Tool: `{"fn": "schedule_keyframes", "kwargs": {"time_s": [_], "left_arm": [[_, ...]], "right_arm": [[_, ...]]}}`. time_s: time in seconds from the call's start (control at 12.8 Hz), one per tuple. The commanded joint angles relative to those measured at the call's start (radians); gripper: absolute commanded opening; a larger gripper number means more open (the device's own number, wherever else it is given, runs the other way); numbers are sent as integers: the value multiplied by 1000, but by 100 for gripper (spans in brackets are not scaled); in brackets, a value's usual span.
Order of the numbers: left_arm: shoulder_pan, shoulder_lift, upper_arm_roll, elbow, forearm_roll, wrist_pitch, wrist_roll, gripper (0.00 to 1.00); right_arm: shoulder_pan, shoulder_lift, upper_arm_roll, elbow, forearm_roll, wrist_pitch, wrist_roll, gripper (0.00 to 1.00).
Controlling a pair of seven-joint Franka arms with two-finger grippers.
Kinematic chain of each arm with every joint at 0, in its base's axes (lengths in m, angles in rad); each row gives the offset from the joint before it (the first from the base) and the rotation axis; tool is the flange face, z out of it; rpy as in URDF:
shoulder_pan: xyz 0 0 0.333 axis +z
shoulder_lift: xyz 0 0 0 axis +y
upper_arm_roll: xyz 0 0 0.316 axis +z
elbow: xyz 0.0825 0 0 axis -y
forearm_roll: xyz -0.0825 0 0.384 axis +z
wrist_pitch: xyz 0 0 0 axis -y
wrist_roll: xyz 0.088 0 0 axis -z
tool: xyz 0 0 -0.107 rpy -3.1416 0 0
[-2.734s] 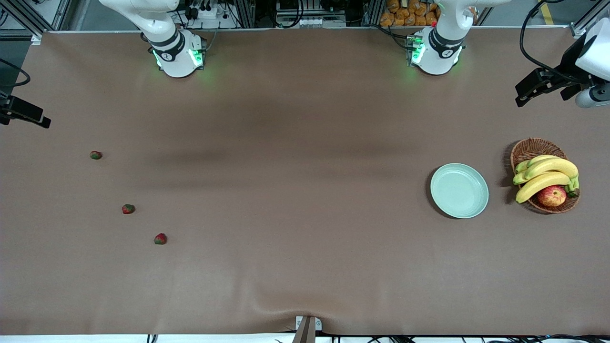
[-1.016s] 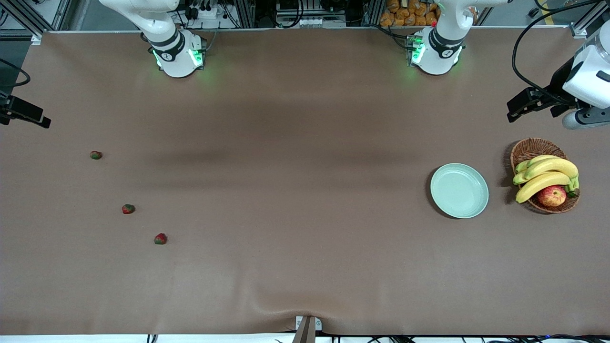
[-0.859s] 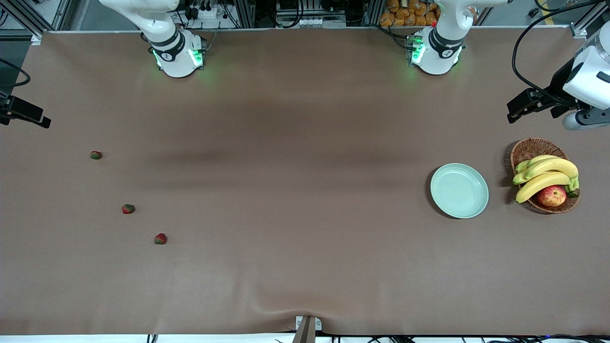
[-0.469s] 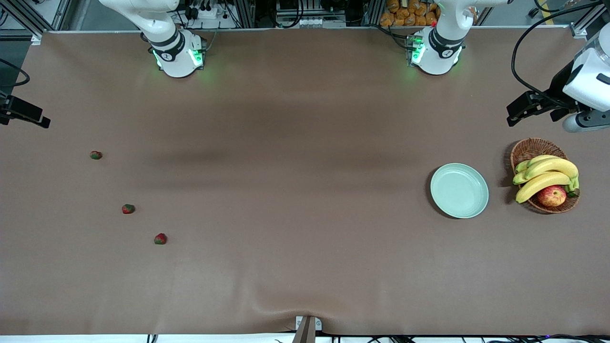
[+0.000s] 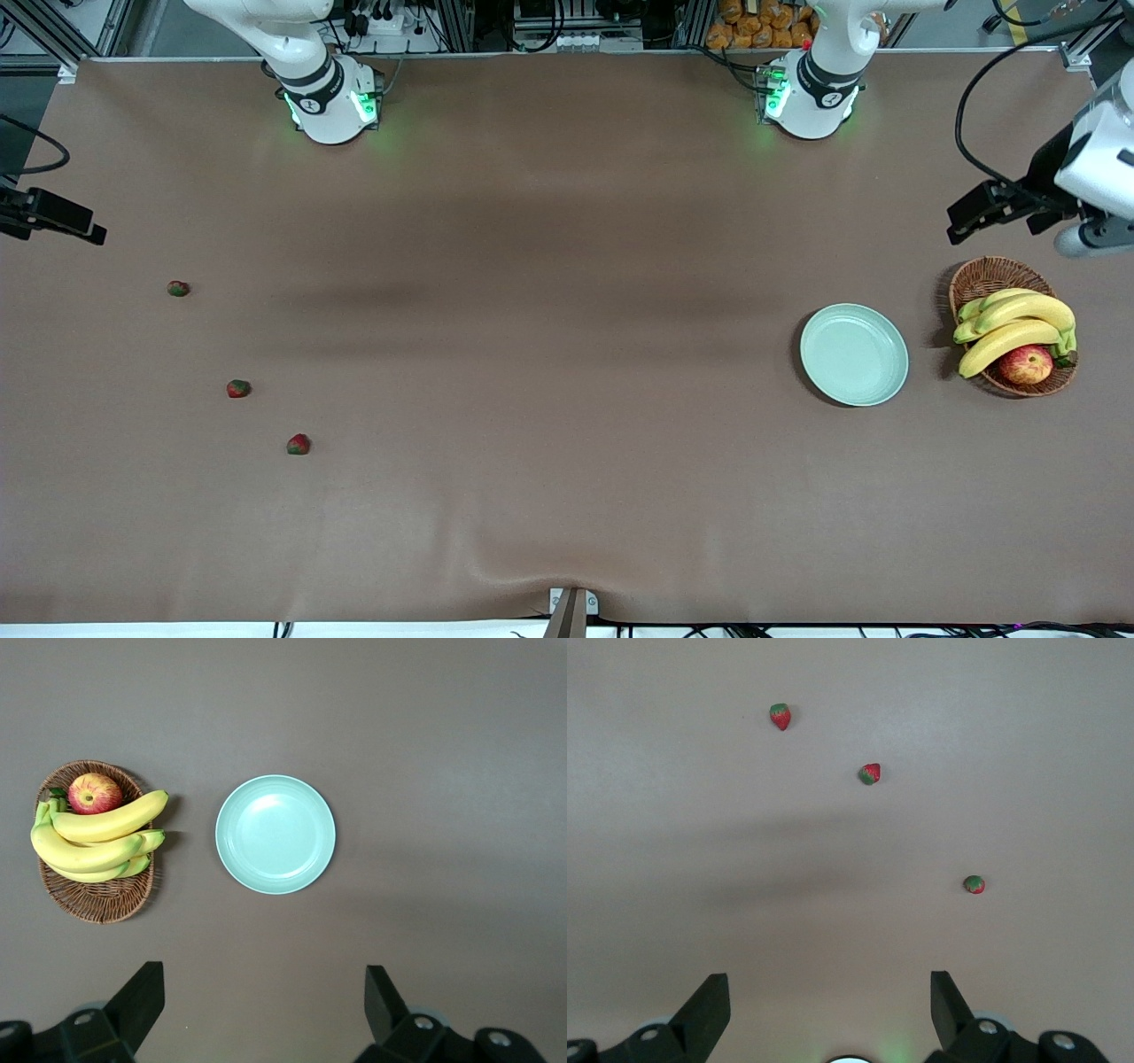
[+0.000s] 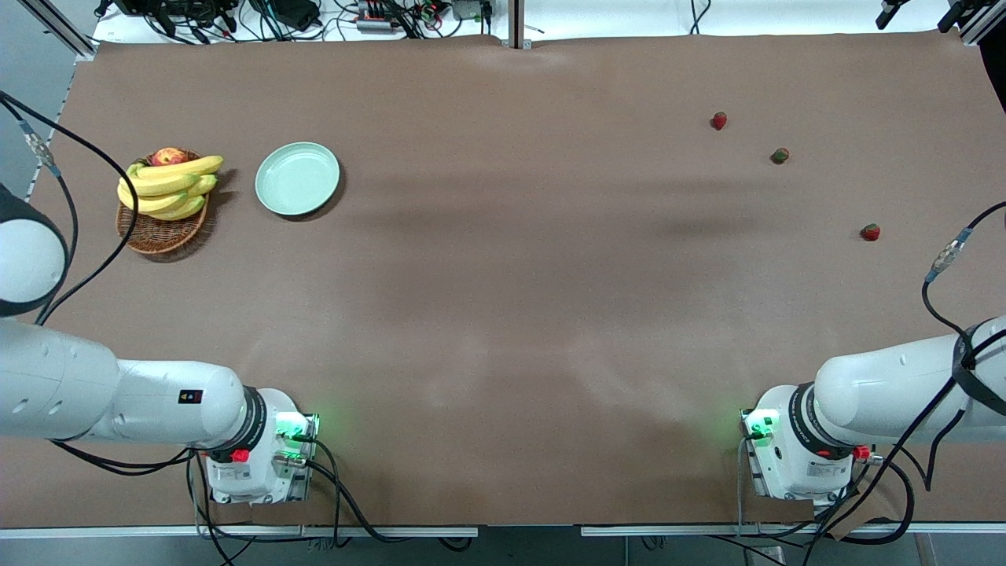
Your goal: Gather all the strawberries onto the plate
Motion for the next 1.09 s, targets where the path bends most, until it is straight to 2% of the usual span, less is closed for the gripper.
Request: {"fn": "schedule_keyframes", "kwargs": {"time_s": [0.0, 0.16, 0.39, 0.7, 1.02], "left_arm": [[18, 34, 3, 9, -24, 42, 26, 100], [7, 38, 1, 9, -21, 50, 26, 100], [7, 37, -3, 8, -16, 48, 28, 100], [7, 27, -6, 8, -15, 36, 28, 100], [4, 34, -6, 9, -18, 38, 26, 100]], "right_arm": [[-21, 46, 1, 16, -1, -20, 4, 100], [-90, 76, -7, 5, -2, -30, 12, 100], [-222, 108, -7, -91, -37, -13, 13, 100], [-346, 113, -7, -290, -93, 202, 0, 100], [-411, 110, -7, -480, -124, 412, -55, 100]]}}
